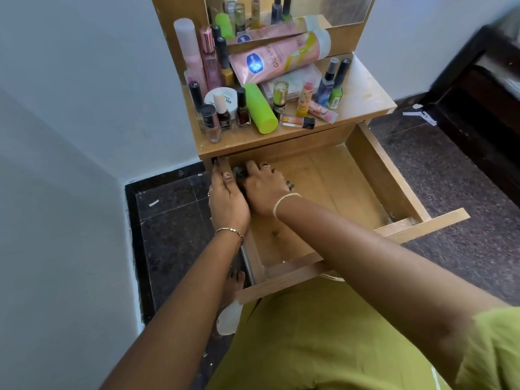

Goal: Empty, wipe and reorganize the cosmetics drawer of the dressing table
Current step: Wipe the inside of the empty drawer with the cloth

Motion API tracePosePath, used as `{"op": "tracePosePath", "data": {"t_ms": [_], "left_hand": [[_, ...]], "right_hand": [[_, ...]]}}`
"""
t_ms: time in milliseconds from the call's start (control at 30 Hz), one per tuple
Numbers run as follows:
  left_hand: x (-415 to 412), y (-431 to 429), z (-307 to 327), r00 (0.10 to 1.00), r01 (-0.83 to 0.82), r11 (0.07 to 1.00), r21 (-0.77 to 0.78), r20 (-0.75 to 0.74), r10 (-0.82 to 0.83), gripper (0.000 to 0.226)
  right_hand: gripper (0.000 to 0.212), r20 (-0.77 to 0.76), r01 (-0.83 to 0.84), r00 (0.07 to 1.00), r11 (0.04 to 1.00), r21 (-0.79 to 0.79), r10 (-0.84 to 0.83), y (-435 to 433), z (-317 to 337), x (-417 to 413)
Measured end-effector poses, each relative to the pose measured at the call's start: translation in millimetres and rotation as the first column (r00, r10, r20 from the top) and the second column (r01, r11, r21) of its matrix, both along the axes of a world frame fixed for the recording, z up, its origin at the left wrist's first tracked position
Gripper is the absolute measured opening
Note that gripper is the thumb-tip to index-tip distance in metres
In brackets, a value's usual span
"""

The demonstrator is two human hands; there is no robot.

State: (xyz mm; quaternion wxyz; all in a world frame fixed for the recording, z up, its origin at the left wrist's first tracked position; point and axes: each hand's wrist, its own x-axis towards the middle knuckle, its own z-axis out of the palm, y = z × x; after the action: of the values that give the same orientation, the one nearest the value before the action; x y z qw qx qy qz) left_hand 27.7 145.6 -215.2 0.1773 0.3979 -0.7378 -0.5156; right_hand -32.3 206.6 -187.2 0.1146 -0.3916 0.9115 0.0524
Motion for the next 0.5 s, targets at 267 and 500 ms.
{"op": "tracePosePath", "data": {"t_ms": [267, 500], "left_hand": [[-1, -1, -5, 1.000, -0.002, 1.000, -0.009, 0.003, 0.002, 0.044], [-1, 1, -6, 1.000, -0.020, 1.000, -0.004, 0.006, 0.021, 0.044]], "right_hand": [[0.039, 0.243, -0.406, 0.894, 0.909, 0.089, 0.376, 43, 22, -6], [0.040, 0.370, -0.648, 0.740, 0.744, 0.165, 0.562, 69, 20, 22]]}}
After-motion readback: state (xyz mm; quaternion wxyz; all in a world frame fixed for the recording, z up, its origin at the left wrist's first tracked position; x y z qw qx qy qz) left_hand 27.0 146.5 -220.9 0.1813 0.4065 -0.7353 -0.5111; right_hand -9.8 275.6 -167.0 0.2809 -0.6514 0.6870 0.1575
